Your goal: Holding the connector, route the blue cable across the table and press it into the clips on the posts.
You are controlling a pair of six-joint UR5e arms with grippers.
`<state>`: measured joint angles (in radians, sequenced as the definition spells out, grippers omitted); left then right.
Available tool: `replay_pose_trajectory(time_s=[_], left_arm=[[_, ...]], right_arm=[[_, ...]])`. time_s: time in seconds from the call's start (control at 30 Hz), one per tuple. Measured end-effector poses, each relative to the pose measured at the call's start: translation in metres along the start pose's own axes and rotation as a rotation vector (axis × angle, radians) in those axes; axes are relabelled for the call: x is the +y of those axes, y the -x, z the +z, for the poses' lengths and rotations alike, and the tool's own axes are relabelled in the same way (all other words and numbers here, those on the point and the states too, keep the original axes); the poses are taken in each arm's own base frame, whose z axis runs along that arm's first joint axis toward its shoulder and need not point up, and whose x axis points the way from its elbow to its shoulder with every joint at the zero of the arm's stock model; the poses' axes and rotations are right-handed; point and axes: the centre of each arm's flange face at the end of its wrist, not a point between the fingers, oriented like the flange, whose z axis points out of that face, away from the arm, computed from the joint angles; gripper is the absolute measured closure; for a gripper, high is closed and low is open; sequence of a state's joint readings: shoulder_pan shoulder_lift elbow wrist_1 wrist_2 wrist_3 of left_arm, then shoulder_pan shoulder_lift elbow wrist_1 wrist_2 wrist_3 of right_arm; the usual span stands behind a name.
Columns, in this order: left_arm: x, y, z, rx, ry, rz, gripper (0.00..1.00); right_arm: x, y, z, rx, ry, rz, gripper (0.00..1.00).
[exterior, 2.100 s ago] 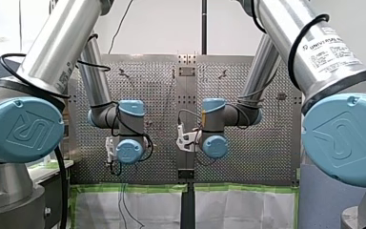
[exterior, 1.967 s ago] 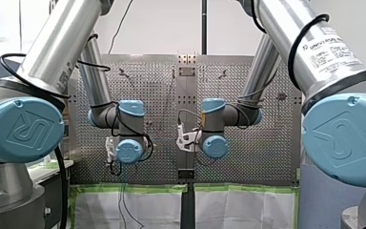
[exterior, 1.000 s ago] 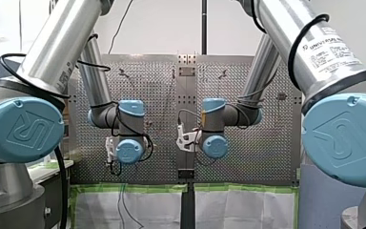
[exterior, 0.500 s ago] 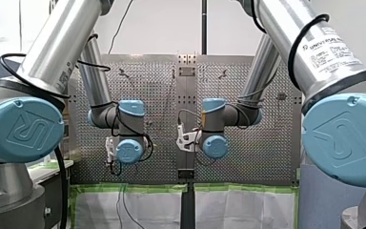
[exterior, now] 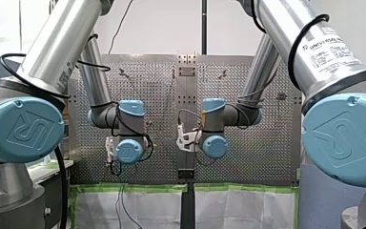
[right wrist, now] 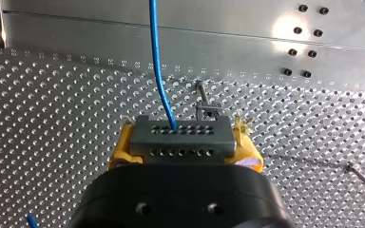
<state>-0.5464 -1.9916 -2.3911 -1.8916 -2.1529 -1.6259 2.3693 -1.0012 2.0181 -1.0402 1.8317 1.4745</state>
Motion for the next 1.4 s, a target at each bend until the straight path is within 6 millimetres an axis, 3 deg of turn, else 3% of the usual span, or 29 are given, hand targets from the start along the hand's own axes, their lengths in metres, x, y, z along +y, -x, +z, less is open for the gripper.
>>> replay_pose_trajectory(time_s=[0.37,0.97,1.17,1.4], left_arm=[[0.002,-0.018,0.001,0.037,-0.003,0.025,1.00],[0.002,-0.019,0.000,0.040,-0.002,0.027,1.00],[0.002,-0.019,0.000,0.040,-0.003,0.027,1.00],[0.002,-0.019,0.000,0.040,-0.002,0.027,1.00]], right_arm=[[-0.001,0.000,-0.001,-0.002,-0.002,0.000,1.00],[-0.002,0.001,-0.001,-0.005,-0.001,-0.005,1.00],[-0.004,0.018,0.001,-0.060,0.017,-0.061,1.00],[-0.003,0.056,-0.011,-0.179,0.006,-0.125,1.00]])
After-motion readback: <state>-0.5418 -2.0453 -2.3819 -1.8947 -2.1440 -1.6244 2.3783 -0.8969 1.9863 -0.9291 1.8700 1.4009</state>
